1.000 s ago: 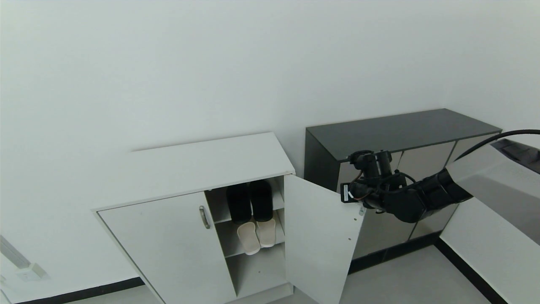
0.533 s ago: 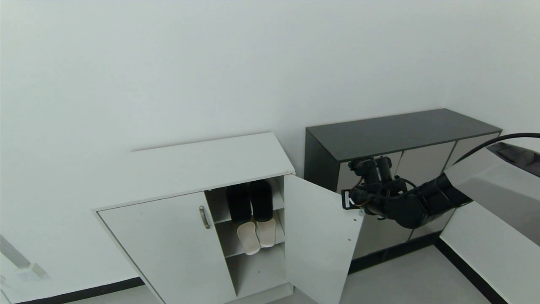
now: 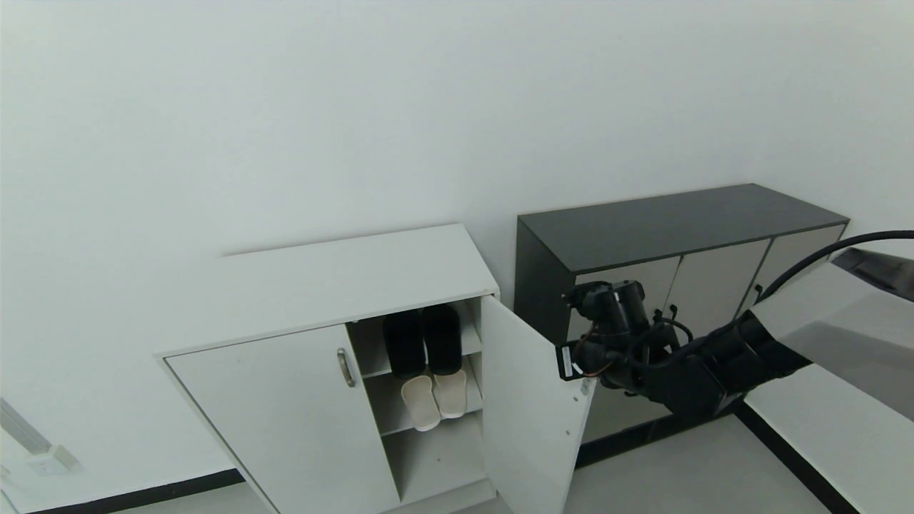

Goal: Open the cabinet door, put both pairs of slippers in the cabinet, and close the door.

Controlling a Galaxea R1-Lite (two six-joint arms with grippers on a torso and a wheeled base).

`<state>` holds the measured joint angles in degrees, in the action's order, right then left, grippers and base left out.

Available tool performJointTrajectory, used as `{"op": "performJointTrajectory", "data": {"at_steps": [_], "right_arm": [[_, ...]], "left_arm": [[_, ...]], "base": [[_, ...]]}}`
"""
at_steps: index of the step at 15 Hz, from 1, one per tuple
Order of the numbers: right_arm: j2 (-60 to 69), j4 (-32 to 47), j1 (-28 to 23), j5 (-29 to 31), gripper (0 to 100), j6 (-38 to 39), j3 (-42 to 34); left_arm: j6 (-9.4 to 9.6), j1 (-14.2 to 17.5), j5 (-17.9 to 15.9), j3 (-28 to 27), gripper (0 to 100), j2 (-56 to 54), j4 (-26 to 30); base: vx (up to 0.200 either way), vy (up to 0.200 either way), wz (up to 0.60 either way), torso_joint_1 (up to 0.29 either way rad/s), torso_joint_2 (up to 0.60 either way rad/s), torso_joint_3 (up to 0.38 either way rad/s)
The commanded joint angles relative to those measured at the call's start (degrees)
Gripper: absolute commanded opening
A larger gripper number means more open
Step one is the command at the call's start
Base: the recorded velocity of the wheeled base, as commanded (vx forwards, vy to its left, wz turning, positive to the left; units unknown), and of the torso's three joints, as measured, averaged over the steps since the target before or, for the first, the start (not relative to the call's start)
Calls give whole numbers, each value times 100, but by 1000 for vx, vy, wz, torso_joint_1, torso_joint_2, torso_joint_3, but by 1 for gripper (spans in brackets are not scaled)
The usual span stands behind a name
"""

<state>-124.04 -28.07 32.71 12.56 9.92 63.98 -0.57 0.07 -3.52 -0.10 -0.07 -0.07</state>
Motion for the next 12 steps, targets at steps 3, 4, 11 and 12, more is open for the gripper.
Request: {"op": "performJointTrajectory", "data": {"at_steps": [3,4,11,12], "right_arm": [[337,-137,509,1,0,10,-333],[433,-137,711,-8,0,18,-421],[890,-427,1036,-87,0,-26,-535],[908,-462,1036,-87,0,-34,-606]], "left_arm": [[-4,1,1,1,0,7,-1],[-4,1,1,1,0,7,-1],[-4,1,1,1,0,7,-1],[-4,1,1,1,0,7,-1]], "base": [[0,0,0,0,0,0],[0,0,0,0,0,0],[0,0,0,0,0,0],[0,0,0,0,0,0]]}}
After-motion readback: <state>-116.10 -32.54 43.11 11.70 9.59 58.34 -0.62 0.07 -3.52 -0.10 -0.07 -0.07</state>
